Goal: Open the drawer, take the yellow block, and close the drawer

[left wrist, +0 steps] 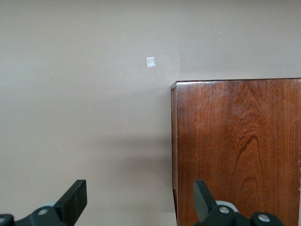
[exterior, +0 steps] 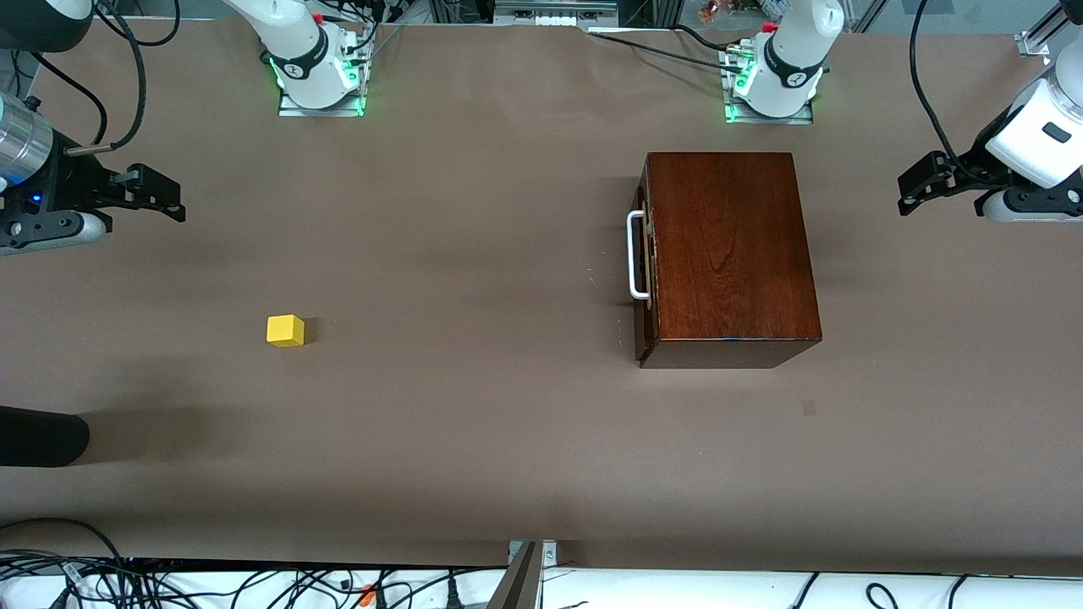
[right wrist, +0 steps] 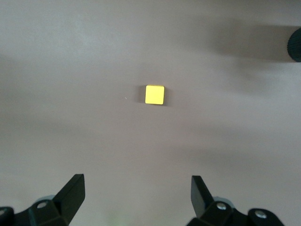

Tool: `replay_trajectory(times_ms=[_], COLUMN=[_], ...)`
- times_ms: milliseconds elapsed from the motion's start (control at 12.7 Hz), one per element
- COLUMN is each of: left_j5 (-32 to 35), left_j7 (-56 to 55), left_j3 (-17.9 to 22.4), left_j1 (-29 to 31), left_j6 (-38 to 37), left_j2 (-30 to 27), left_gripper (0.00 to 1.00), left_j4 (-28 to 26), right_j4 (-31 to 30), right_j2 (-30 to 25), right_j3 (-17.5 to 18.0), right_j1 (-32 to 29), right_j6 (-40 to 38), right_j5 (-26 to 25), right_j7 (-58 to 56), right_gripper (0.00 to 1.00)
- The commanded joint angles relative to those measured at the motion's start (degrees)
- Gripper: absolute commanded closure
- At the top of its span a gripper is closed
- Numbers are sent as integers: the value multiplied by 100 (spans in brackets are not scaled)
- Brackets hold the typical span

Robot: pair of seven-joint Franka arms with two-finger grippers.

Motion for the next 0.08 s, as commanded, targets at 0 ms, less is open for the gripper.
replay_trajectory(times_ms=[0], left_j5=[-158], left_j7=[-65], left_j3=[9], left_j1=[20], left_j6=[-102], left_j2=[56], left_gripper=[0], left_j4=[86], right_j4=[140], right_j2=[47], right_j3=[4], right_j1=[-33], right_j6=[-129], right_j5=[31], right_j7=[69], right_gripper=[0])
